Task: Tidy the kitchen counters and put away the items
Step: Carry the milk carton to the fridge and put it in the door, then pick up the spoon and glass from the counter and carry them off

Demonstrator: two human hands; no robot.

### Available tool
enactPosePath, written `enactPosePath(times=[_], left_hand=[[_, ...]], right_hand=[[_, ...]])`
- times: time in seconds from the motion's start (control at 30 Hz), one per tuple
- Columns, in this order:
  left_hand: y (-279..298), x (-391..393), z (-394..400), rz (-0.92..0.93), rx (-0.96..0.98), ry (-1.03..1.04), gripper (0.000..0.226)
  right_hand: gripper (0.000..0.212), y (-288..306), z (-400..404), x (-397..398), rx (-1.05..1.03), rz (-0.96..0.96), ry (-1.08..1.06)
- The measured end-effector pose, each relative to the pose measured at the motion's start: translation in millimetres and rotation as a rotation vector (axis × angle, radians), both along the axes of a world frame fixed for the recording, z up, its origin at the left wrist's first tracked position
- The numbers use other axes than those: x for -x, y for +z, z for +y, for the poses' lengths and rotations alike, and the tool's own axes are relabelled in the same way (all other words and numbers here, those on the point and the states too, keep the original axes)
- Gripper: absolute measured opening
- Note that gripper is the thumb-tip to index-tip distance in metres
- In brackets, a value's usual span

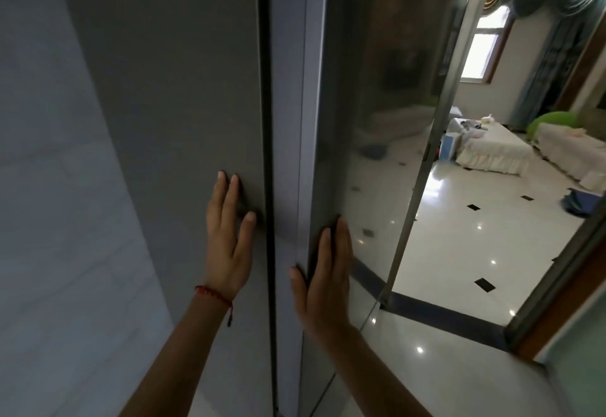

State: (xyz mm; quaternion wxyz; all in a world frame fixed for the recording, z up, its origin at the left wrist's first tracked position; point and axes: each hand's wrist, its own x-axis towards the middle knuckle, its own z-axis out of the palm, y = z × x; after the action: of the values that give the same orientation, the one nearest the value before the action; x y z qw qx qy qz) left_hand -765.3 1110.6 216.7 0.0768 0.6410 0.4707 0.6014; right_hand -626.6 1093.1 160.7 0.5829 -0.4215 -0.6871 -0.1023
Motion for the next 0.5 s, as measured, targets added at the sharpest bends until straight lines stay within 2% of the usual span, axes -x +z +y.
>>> enactPosePath(times=[0.17,0.27,0.4,0.5], left_hand=[[6.4,-1.5,-8.5,-0.023,0.041,-0.019,0.056],[11.6,-5.7,-21.9,-0.056,0.039,-0.005,0.06],[12.7,-27.1,-52.5,0.013,-0.166,0.004,0.049],[10.4,-55.7,-73.8,0.095,-0.335,-0.075,0.04]], right_hand=[[0.072,9.5,-10.7,-20.2,0.117,-0.122,0.038],[0.06,7.0,-27.2,-47.0,0.276,-0.14,0.07],[0.053,-17.2,-61.1,-98.7,0.432,-0.021,-0.012],[0.051,-35.9,-98.7,-146.3,0.51,0.06,-0.13]])
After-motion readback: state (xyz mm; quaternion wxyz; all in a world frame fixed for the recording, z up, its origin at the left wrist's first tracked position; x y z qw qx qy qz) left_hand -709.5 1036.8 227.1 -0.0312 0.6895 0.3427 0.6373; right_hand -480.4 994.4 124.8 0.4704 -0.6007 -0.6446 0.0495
